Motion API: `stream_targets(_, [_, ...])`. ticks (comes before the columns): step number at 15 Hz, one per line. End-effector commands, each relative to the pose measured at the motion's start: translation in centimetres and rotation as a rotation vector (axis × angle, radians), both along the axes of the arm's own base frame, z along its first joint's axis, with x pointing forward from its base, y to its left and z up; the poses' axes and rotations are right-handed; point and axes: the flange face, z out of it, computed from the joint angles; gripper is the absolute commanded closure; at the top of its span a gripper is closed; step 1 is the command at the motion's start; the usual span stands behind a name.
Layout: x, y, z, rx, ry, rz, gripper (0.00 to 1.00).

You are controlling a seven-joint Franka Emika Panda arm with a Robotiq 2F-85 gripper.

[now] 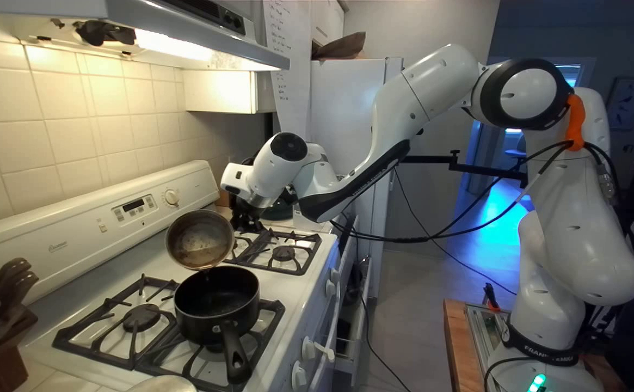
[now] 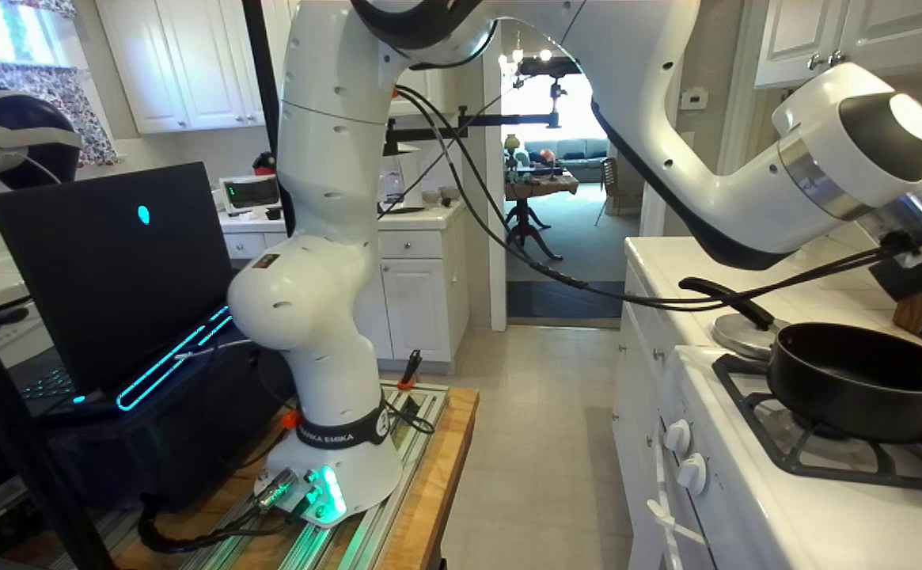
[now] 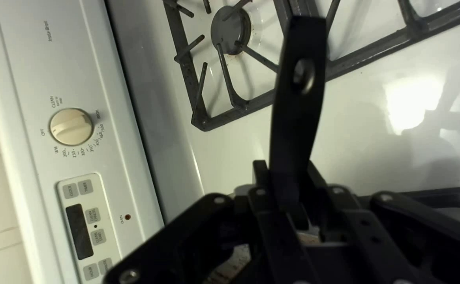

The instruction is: Pour the liquid in the silver saucepan into the black saucepan.

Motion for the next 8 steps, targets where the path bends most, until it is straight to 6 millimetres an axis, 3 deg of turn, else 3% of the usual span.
stream_targets(1, [-0.99,0.27,1.04,-0.009,-0.032,0.011,0.94])
stream_targets(8, [-1.04,0.47,1.2,-0.025,-0.051,0.016,0.94])
